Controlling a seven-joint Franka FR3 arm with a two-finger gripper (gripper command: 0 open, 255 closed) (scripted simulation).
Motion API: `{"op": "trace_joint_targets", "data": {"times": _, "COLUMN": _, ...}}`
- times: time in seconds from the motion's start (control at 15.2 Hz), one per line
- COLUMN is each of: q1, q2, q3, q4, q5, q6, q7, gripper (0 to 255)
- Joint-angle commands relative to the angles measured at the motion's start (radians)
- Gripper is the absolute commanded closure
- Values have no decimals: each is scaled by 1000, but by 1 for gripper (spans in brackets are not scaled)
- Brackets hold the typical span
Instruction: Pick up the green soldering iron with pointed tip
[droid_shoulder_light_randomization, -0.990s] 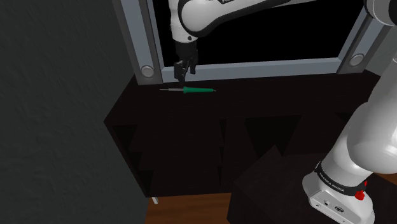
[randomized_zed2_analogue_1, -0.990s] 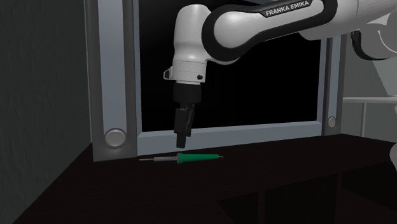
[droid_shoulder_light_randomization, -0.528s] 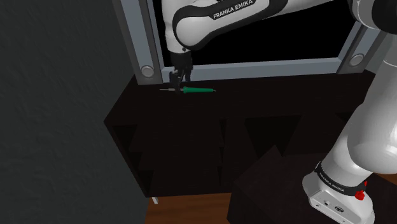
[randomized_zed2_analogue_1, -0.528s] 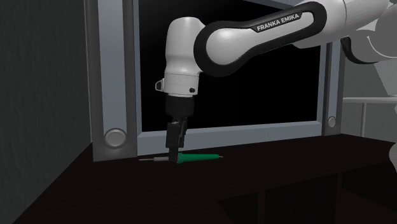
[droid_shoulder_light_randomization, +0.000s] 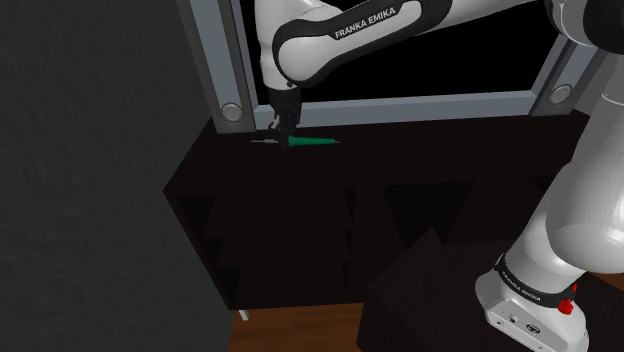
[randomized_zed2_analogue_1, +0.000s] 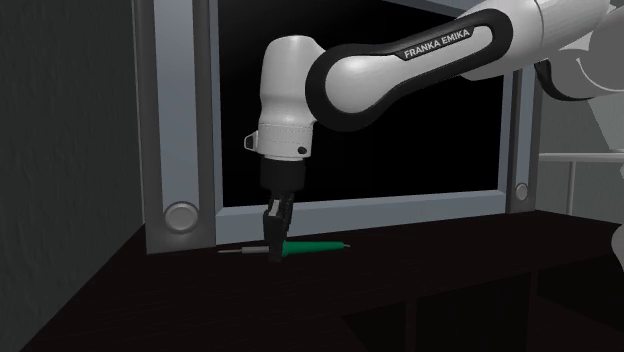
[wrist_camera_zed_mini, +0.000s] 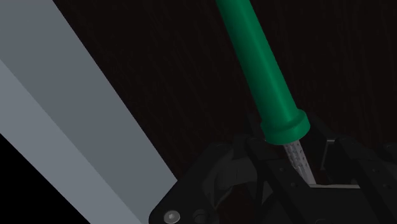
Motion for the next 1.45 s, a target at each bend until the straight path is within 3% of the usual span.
{"op": "trace_joint_targets", "data": {"times": 0.0, "q1": 0, "q2": 0, "q3": 0, "q4": -1, "q5": 0, "q6": 0, "q7": 0, "gripper": 255}}
{"op": "trace_joint_targets", "data": {"times": 0.26, "q1": -1, "q2": 1, "q3": -1, "q4": 0, "q5": 0, "q6": 0, "q7": -1, "gripper": 255}}
{"op": "trace_joint_targets", "data": {"times": 1.39, "q1": 3, "q2": -10, "q3": 3, "q4": 189, "q5": 12, "q6": -199, "q7": -24, "gripper": 255}}
